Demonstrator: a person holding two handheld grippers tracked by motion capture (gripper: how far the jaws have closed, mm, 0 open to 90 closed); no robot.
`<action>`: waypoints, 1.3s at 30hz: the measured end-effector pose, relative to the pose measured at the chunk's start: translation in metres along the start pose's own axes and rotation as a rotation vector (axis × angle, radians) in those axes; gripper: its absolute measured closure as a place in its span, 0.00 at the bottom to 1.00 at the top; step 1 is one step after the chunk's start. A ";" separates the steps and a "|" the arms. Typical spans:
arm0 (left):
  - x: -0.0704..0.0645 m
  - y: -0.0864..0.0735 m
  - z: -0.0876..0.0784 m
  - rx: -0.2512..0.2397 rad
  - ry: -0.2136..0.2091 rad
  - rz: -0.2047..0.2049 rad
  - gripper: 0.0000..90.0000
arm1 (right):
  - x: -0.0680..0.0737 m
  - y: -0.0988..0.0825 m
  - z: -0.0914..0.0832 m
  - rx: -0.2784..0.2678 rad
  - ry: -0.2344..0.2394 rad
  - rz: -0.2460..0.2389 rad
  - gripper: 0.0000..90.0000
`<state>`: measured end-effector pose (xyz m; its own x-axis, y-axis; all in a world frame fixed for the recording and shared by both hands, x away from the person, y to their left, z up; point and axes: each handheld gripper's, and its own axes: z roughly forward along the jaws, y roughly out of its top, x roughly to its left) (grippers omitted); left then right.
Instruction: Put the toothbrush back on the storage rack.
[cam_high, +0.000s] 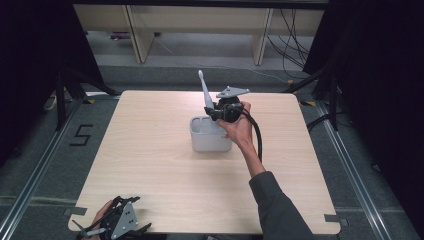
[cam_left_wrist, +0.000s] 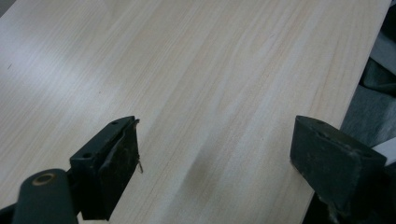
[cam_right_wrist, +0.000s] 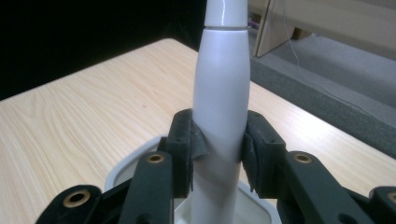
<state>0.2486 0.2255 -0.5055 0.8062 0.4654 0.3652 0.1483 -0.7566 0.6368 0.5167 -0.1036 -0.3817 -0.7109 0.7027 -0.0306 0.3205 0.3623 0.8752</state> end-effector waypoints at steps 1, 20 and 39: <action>0.000 0.000 0.000 0.002 0.000 0.000 0.17 | 0.002 -0.002 0.001 0.014 0.006 0.028 0.74; -0.001 0.000 0.000 -0.001 0.014 0.001 0.17 | 0.011 -0.020 0.021 0.175 0.007 0.009 0.74; -0.001 0.000 0.001 -0.003 0.015 -0.003 0.17 | 0.012 -0.027 0.025 0.188 0.014 0.010 0.74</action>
<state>0.2483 0.2247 -0.5066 0.7971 0.4745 0.3734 0.1488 -0.7537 0.6402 0.5156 -0.0898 -0.4175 -0.7154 0.6986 -0.0140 0.4383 0.4642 0.7697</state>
